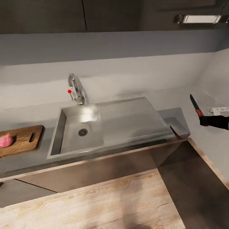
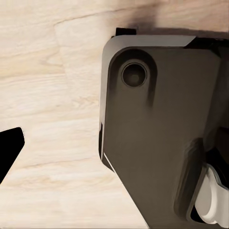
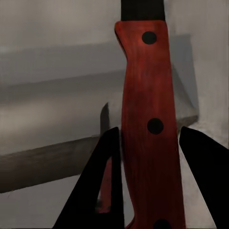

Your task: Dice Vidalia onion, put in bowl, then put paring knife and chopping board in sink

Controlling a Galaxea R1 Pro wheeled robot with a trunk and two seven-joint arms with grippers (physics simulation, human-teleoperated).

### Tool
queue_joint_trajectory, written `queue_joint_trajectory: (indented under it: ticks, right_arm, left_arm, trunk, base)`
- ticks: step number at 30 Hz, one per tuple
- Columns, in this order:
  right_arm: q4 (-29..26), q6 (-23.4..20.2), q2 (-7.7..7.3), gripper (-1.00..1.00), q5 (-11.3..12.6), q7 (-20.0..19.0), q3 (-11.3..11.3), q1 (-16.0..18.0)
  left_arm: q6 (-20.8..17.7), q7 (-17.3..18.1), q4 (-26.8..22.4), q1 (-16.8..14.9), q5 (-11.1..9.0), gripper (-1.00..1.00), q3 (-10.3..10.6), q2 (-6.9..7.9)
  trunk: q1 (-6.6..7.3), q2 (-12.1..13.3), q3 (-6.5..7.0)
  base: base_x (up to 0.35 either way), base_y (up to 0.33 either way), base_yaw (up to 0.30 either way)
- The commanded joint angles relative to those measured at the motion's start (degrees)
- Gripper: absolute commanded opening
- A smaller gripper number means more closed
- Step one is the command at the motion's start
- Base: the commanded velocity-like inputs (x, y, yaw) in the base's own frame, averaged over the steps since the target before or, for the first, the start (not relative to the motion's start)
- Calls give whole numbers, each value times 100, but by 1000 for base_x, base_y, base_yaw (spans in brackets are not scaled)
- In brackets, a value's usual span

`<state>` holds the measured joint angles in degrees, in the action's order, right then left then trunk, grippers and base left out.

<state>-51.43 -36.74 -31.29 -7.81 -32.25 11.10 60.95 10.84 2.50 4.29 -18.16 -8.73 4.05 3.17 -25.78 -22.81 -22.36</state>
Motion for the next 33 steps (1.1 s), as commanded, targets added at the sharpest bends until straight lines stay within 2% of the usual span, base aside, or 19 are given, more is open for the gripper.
queue_joint_trajectory:
  ticks: [1, 6, 18, 33]
  right_arm:
    - [-7, -18, 25, -100, -61, -57, 15, 5]
    - [-7, -18, 119, -100, -62, -61, 15, 5]
    - [-7, -18, 138, -100, -62, -62, 15, 5]
    - [3, -18, 133, -100, -77, -56, 15, 5]
  left_arm:
    - [41, 25, 28, -10, -58, 100, 43, -1]
    - [41, 24, 28, -9, -58, 100, 43, 0]
    - [41, 26, 28, -12, -58, 100, 43, -1]
    - [37, 30, 28, -9, -58, 100, 43, -1]
  trunk:
    - [0, -11, -12]
    - [0, -11, -26]
    - [0, -11, -43]
    - [0, -11, -43]
  base:
    - [-225, 239, 251]
    - [-131, 286, 269]
    - [-11, 315, 264]
    - [-15, 322, 18]
